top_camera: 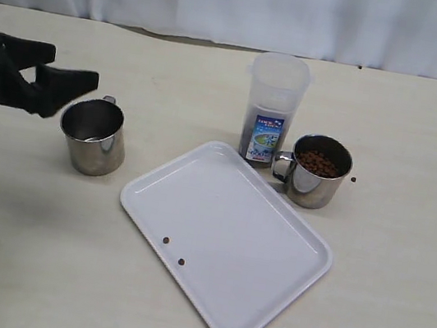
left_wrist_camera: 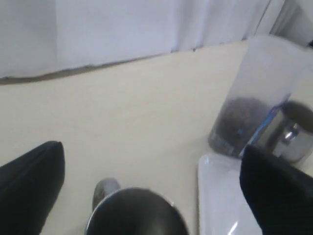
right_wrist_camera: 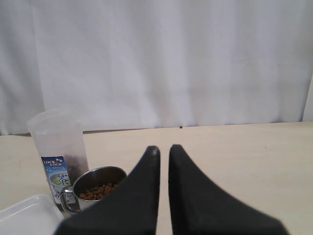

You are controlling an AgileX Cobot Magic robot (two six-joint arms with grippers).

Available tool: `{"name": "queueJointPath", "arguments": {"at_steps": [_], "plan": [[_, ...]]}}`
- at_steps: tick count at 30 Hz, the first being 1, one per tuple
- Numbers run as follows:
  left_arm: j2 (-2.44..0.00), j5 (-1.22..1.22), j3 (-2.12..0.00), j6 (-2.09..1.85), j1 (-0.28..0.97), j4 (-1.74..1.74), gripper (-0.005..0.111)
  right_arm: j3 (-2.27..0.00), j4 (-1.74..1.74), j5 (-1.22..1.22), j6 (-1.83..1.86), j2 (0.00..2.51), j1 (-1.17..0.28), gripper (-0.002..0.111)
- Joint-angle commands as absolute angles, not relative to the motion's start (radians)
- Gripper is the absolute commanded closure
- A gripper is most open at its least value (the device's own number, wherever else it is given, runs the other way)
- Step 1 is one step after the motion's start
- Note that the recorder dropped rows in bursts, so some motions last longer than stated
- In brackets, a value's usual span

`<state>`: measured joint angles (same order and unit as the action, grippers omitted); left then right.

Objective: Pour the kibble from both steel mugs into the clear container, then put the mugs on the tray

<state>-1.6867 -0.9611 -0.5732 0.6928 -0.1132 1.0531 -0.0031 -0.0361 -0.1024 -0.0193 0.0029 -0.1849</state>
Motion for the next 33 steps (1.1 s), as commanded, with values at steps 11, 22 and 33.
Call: {"name": "queueJointPath", "arguments": {"at_steps": [11, 22, 33], "plan": [[-1.501, -1.221, -0.577, 1.054, -0.389, 1.26, 0.037, 0.0, -0.038, -0.102, -0.01, 0.0, -0.189, 0.103], [-1.379, -1.221, -0.577, 1.389, -0.389, 1.35, 0.107, 0.0, -0.038, -0.102, -0.01, 0.0, -0.189, 0.103], [-1.163, -1.221, -0.334, 1.195, -0.389, 1.152, 0.107, 0.0, -0.038, -0.102, -0.01, 0.0, -0.189, 0.103]]}}
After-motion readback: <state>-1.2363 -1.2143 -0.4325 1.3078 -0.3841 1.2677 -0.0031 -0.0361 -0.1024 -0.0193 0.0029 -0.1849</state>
